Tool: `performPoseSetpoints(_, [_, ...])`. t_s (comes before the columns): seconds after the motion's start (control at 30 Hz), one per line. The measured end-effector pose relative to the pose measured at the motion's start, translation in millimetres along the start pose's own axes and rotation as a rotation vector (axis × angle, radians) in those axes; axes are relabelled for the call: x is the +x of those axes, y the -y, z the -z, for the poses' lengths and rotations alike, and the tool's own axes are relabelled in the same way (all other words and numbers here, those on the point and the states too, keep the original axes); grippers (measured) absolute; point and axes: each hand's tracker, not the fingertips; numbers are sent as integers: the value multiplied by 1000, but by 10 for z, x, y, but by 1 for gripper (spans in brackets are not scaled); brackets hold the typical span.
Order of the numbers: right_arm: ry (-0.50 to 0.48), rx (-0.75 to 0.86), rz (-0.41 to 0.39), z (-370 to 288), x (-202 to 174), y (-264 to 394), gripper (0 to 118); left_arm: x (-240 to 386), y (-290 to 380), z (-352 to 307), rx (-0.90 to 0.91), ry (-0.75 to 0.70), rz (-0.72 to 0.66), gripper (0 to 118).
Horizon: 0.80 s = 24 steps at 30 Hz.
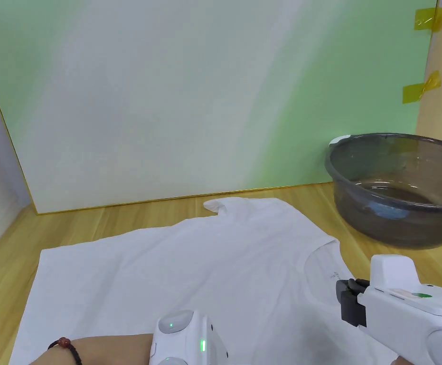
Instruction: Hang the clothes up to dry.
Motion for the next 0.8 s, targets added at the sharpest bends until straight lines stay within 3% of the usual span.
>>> performPoseSetpoints(0.2, [-9, 21, 2, -79, 2, -53, 0, 200, 349, -177, -10, 88, -26, 3])
performPoseSetpoints(0.43, [-36, 42, -14, -85, -54, -156, 0, 1, 1117, -459, -272, 178, -156, 3])
performPoseSetpoints(0.63, [-63, 60, -22, -103, -83, -203, 0, -674, 1668, -697, -510, 55, -296, 2])
performPoseSetpoints(0.8, [-89, 87, 8, -168, -63, -208, 0, -1515, 1822, -710, -502, -337, -400, 2])
